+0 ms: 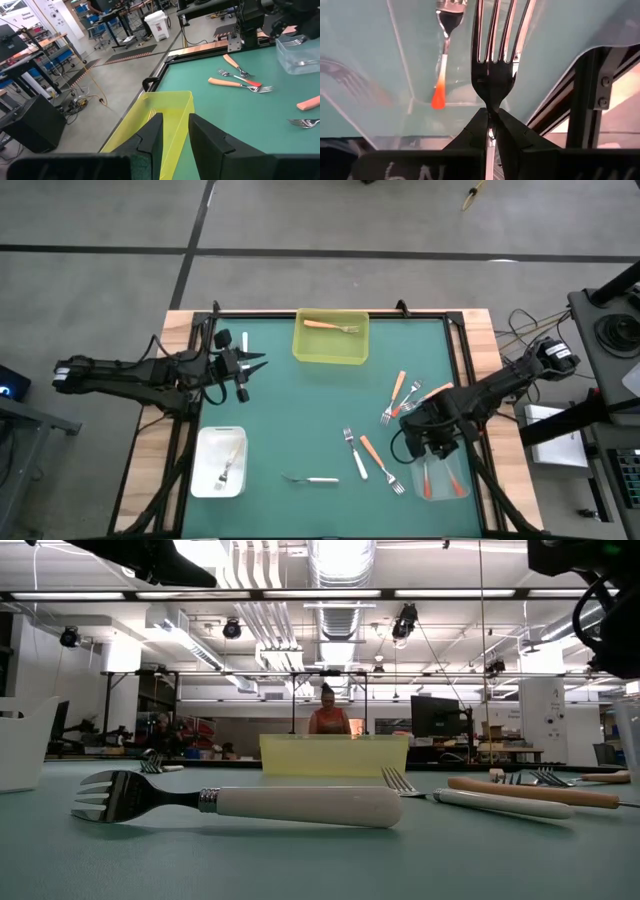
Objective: Sort silverware by color (type)
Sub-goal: Put the orange fork into the transparent bin
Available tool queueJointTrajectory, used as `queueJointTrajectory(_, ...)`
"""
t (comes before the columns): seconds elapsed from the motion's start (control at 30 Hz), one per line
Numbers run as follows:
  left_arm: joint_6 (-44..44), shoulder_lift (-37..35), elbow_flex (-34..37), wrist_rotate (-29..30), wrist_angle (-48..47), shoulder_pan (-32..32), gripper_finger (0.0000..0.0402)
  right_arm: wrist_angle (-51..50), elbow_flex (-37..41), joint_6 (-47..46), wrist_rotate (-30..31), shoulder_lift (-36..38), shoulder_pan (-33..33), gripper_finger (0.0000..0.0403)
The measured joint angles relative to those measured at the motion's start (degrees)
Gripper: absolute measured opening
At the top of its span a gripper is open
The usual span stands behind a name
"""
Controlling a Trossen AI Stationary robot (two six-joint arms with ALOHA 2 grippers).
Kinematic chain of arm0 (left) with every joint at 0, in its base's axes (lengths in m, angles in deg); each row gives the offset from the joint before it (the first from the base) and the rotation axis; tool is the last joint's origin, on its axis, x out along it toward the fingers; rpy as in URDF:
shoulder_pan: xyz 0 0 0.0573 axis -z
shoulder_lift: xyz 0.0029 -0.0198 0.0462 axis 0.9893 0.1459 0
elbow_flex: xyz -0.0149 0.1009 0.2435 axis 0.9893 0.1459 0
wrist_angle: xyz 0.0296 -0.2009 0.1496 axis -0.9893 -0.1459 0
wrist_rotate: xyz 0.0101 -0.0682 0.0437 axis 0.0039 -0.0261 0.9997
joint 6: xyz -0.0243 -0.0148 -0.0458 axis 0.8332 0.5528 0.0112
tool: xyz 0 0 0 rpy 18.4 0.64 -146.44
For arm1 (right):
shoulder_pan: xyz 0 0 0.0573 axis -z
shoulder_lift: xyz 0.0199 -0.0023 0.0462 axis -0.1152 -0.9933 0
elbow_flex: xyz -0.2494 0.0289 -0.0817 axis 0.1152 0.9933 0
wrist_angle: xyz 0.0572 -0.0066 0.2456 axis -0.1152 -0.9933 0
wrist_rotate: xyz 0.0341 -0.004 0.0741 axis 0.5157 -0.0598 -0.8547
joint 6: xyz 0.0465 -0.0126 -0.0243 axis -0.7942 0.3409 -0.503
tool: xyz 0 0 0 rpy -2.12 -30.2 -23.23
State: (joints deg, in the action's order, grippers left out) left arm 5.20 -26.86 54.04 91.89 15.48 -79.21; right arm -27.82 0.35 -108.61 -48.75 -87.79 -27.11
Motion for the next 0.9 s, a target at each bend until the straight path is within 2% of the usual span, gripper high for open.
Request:
queueJointTrajectory(0.2, -0.1, 0.0, 0.0, 0.0, -0.2, 0.0, 0.0075, 5.5, 0.0, -1.4, -0.1, 0.1, -0.4, 0.0013)
queueJointTrajectory(0.63, -0.4, 0.0, 0.0, 0.0, -0.4, 0.0, 0.0075, 7.3, 0.0, -7.5, 10.6, 0.1, -3.0, 0.0013)
queueJointTrajectory(0.9, -0.4, 0.0, 0.0, 0.0, -1.0, 0.0, 0.0075, 7.8, 0.0, -8.6, 10.5, -0.5, -4.4, 0.0013)
